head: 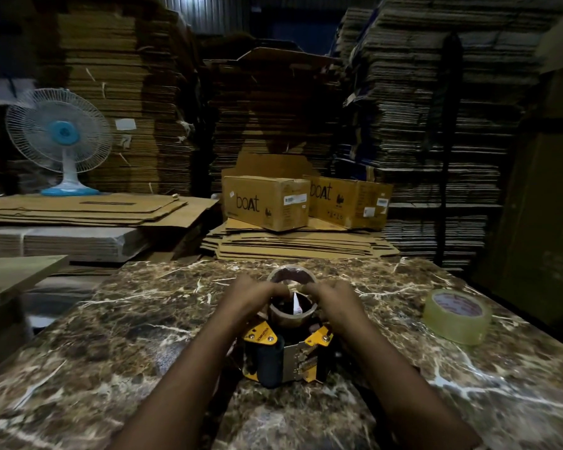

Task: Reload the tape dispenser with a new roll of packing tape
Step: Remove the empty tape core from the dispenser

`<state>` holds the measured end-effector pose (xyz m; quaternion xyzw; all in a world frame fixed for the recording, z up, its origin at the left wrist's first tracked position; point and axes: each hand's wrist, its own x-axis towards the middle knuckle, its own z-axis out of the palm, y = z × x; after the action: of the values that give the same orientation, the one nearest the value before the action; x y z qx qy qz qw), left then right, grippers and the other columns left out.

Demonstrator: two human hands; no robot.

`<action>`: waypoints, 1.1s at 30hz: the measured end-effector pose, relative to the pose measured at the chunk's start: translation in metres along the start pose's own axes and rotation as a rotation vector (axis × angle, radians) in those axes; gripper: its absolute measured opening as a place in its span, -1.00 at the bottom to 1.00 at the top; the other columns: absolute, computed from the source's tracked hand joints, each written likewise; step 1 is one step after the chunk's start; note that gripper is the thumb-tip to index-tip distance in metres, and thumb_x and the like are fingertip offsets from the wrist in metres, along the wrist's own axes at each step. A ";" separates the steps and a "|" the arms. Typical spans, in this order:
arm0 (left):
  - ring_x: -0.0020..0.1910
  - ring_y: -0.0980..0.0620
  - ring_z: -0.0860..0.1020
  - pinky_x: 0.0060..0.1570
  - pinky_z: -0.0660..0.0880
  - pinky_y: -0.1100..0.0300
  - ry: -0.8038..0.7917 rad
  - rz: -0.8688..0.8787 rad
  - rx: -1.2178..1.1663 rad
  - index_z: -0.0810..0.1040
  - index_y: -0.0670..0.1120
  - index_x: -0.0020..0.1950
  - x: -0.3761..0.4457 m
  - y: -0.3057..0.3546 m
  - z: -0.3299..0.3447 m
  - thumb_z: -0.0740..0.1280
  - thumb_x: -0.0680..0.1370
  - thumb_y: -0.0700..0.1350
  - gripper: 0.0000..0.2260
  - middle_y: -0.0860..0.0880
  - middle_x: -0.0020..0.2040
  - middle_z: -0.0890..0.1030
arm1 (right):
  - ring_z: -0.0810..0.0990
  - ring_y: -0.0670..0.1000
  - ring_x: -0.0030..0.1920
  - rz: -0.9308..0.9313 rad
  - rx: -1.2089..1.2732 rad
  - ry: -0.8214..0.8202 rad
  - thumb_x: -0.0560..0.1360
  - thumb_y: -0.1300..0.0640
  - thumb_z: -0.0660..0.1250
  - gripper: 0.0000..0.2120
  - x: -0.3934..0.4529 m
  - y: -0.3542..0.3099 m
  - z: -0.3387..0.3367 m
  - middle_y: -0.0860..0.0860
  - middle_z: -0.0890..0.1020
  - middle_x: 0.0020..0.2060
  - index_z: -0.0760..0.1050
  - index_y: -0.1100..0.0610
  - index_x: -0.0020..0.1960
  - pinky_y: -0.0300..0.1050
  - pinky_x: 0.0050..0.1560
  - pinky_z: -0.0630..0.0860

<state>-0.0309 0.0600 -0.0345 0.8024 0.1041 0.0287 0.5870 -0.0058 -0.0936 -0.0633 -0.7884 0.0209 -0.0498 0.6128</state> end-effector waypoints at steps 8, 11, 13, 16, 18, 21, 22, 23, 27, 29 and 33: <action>0.30 -0.33 0.45 0.28 0.32 -0.18 -0.056 0.037 -0.204 0.37 -0.13 0.46 -0.004 0.006 0.000 0.09 0.62 0.22 -0.44 -0.22 0.34 0.47 | 0.69 0.21 -0.15 0.115 0.324 -0.050 0.52 0.08 0.40 -0.82 0.011 -0.008 -0.024 0.27 0.65 0.06 0.60 0.19 0.01 -0.05 -0.38 0.64; 0.23 -0.24 0.50 0.38 0.30 -0.26 -0.083 0.057 -0.135 0.37 -0.06 0.46 -0.004 0.005 0.001 0.13 0.62 0.20 -0.50 -0.20 0.41 0.43 | 0.68 0.20 -0.01 0.143 0.311 0.005 0.56 0.06 0.39 -0.73 0.016 -0.012 -0.047 0.25 0.63 0.07 0.57 0.22 0.15 -0.11 -0.38 0.65; 0.04 -0.07 0.54 0.33 0.40 -0.21 -0.103 0.100 0.012 0.53 -0.01 0.31 -0.004 0.001 0.003 0.26 0.55 0.23 -0.55 -0.12 0.34 0.51 | 0.67 0.20 0.00 0.157 0.255 0.002 0.56 0.09 0.41 -0.71 0.019 -0.013 -0.062 0.25 0.61 0.07 0.54 0.26 0.19 -0.11 -0.40 0.65; -0.02 -0.02 0.54 0.14 0.51 0.02 0.000 0.133 0.476 0.57 -0.02 0.17 -0.010 -0.001 0.011 0.37 0.32 0.40 -0.38 -0.03 0.08 0.59 | 0.68 0.25 0.05 0.208 0.173 -0.070 0.55 0.14 0.44 -0.70 0.027 -0.009 -0.078 0.28 0.61 0.14 0.52 0.26 0.21 0.04 -0.24 0.68; 0.11 -0.11 0.55 0.22 0.46 -0.01 0.019 0.129 0.716 0.51 -0.04 0.30 -0.022 0.004 0.020 0.31 0.22 0.55 -0.13 -0.09 0.21 0.59 | 0.64 0.20 0.02 0.226 0.111 -0.083 0.57 0.14 0.42 -0.72 0.034 -0.003 -0.083 0.23 0.57 0.20 0.50 0.23 0.22 -0.04 -0.39 0.66; 0.42 -0.20 0.40 0.40 0.28 -0.25 -0.051 0.110 0.785 0.24 0.03 0.53 -0.029 0.008 0.032 0.21 0.03 0.67 0.20 -0.08 0.53 0.36 | 0.57 0.12 -0.17 0.247 0.105 -0.044 0.60 0.15 0.37 -0.70 0.039 0.009 -0.086 0.21 0.53 0.08 0.49 0.25 0.28 -0.24 -0.61 0.51; 0.47 -0.20 0.35 0.42 0.24 -0.29 -0.072 0.117 0.817 0.14 0.09 0.57 -0.029 0.008 0.035 0.19 -0.03 0.69 0.27 -0.06 0.56 0.30 | 0.57 0.14 -0.16 0.271 0.126 -0.025 0.61 0.15 0.36 -0.71 0.040 0.013 -0.086 0.22 0.52 0.05 0.49 0.24 0.28 -0.20 -0.61 0.53; 0.49 -0.20 0.32 0.42 0.23 -0.31 -0.091 0.124 0.858 0.07 0.14 0.59 -0.029 0.007 0.037 0.18 -0.06 0.70 0.30 -0.04 0.58 0.28 | 0.58 0.17 -0.10 0.295 0.141 -0.007 0.61 0.14 0.35 -0.74 0.040 0.016 -0.087 0.23 0.51 0.07 0.51 0.22 0.26 -0.14 -0.57 0.57; 0.42 -0.14 0.40 0.37 0.36 -0.15 -0.182 0.167 0.888 0.23 0.14 0.53 -0.023 0.004 0.039 0.30 0.01 0.62 0.16 -0.02 0.50 0.40 | 0.60 0.19 -0.09 0.351 0.221 0.030 0.56 0.22 0.41 -0.80 0.046 0.028 -0.091 0.30 0.50 0.19 0.56 0.26 0.16 -0.17 -0.61 0.54; 0.30 -0.09 0.47 0.27 0.44 -0.05 -0.231 0.187 0.858 0.37 0.14 0.42 -0.020 0.003 0.038 0.35 0.05 0.54 0.00 0.01 0.39 0.48 | 0.59 0.16 -0.17 0.339 0.262 0.047 0.54 0.23 0.44 -0.71 0.047 0.035 -0.088 0.32 0.51 0.18 0.55 0.33 0.22 -0.22 -0.62 0.52; 0.26 -0.09 0.46 0.24 0.47 -0.04 -0.299 0.169 0.856 0.31 0.06 0.44 -0.013 0.002 0.031 0.40 0.02 0.43 0.04 -0.05 0.40 0.44 | 0.62 0.13 -0.19 0.320 0.326 0.044 0.53 0.20 0.46 -0.70 0.045 0.039 -0.084 0.28 0.55 0.07 0.55 0.33 0.19 -0.22 -0.56 0.57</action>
<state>-0.0377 0.0277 -0.0408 0.9737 -0.0448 -0.0852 0.2067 0.0312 -0.1883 -0.0786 -0.6642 0.1507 0.0280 0.7317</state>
